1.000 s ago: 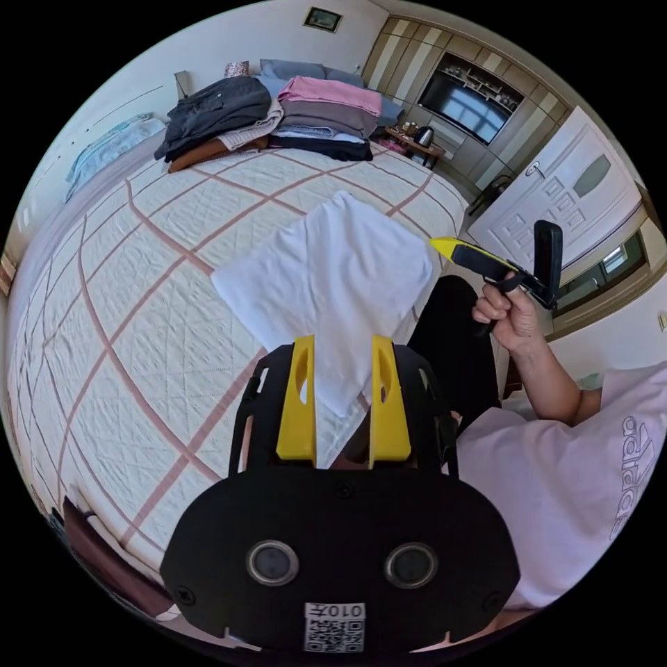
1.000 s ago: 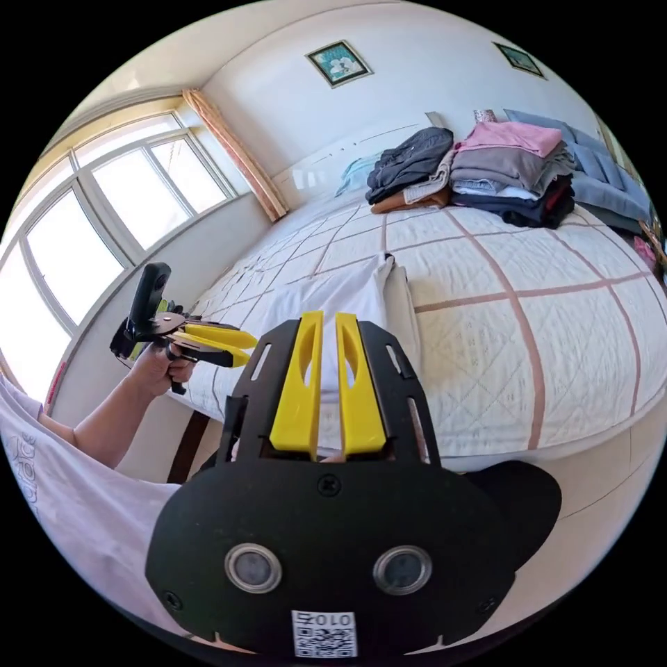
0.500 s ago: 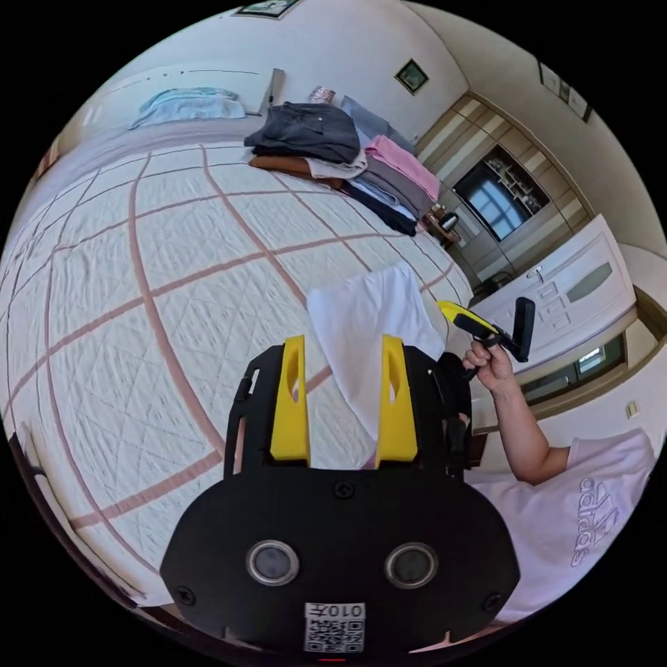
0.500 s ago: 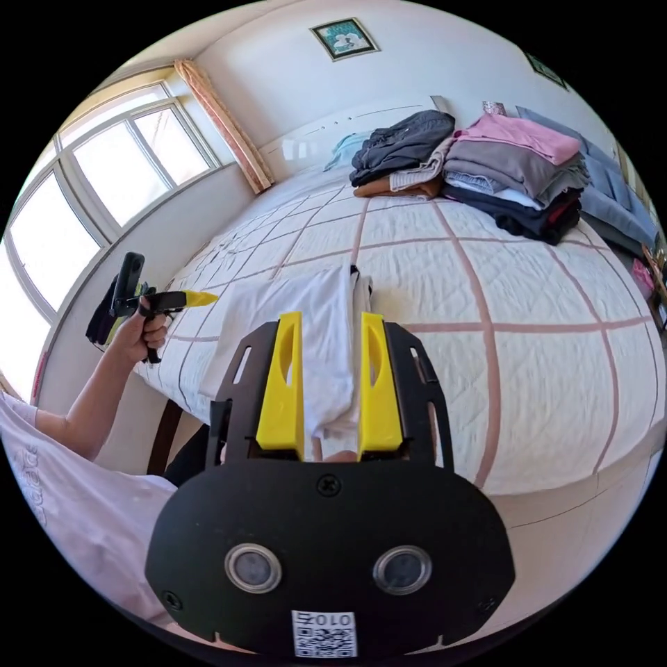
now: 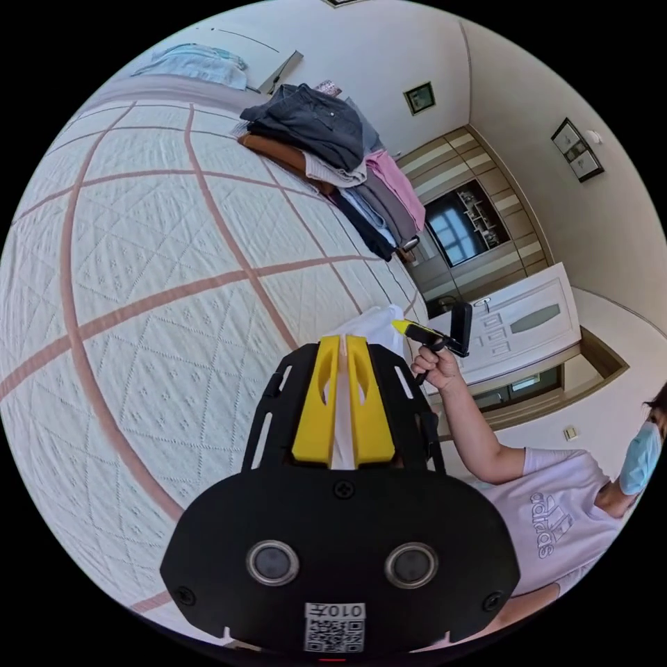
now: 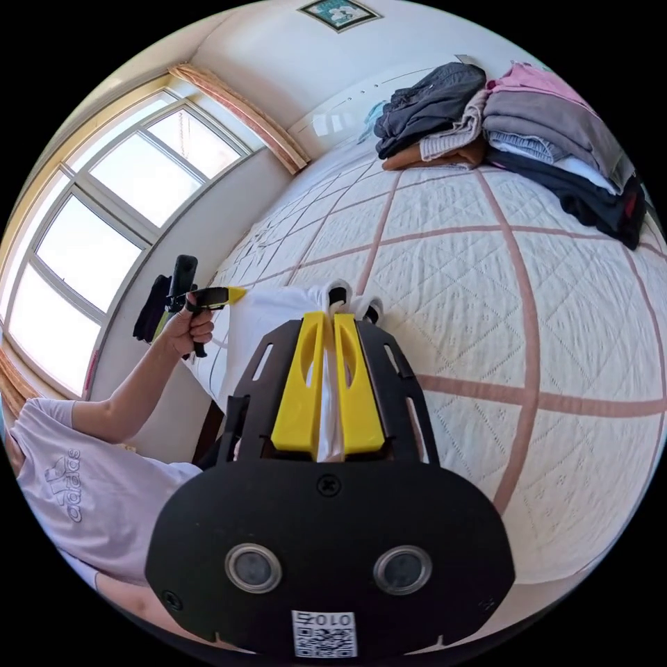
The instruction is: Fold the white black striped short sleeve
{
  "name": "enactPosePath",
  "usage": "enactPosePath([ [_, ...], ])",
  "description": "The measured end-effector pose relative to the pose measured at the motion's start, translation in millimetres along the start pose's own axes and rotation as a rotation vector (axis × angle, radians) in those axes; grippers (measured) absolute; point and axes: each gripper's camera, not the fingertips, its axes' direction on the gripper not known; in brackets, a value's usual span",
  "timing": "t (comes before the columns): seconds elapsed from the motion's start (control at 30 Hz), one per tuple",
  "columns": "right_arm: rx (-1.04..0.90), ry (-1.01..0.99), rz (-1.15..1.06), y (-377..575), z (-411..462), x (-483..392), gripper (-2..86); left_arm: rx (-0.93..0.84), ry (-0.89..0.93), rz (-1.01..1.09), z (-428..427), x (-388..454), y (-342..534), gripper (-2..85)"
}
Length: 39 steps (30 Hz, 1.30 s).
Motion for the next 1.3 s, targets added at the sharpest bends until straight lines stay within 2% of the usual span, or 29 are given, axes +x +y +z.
enactPosePath([
  [0.23,-0.101,0.083,-0.002,23.0,60.4,-13.0,3.2,-0.027,-0.113,-0.133,-8.8,-0.9,7.2,2.9],
  [0.3,-0.097,0.074,-0.003,33.9,62.6,-17.4,3.7,-0.045,-0.069,-0.165,-5.0,-5.1,7.1,4.3],
  [0.37,-0.035,0.145,-0.045,60.2,49.2,-33.1,5.2,-0.026,-0.104,-0.135,-15.1,9.5,8.9,6.0],
  [0.47,0.041,0.226,-0.211,114.7,25.3,-65.8,6.7,0.001,-0.328,-0.025,-50.3,56.1,25.9,8.6],
  [0.53,0.022,0.253,-0.393,155.1,25.1,-94.8,7.2,-0.011,-0.506,0.198,-67.3,113.1,58.3,9.4],
  [0.57,-0.004,0.316,-0.534,185.1,33.2,-115.1,7.8,-0.028,-0.527,0.261,-66.4,127.9,68.7,9.5],
  [0.63,-0.034,0.436,-0.696,225.8,51.6,-137.7,9.1,-0.146,-0.535,0.480,-48.5,175.4,109.1,9.9],
  [0.67,-0.057,0.493,-0.757,245.1,65.2,-146.2,9.8,-0.173,-0.541,0.514,-42.9,183.7,118.5,9.9],
  [0.8,-0.154,0.528,-0.849,275.0,103.7,-158.4,11.7,-0.224,-0.568,0.629,-18.3,217.4,154.5,10.6],
  [0.87,-0.219,0.634,-0.948,293.8,132.5,-165.9,13.0,-0.243,-0.529,0.625,-12.0,222.0,154.6,11.1],
  [1.07,-0.272,0.815,-1.065,319.1,180.3,-167.9,11.7,-0.242,-0.504,0.504,-24.1,221.0,151.6,12.2],
  [1.2,-0.255,0.752,-1.010,313.3,174.4,-169.1,8.2,-0.150,-0.442,0.254,-71.6,195.0,140.9,13.6],
  [1.27,-0.200,0.637,-0.900,299.3,152.8,-165.5,7.0,-0.116,-0.321,0.082,-94.1,170.0,137.1,14.4],
  [1.3,-0.187,0.601,-0.867,295.3,147.6,-163.5,6.8,-0.072,-0.186,-0.009,-107.2,153.1,137.5,14.8],
])
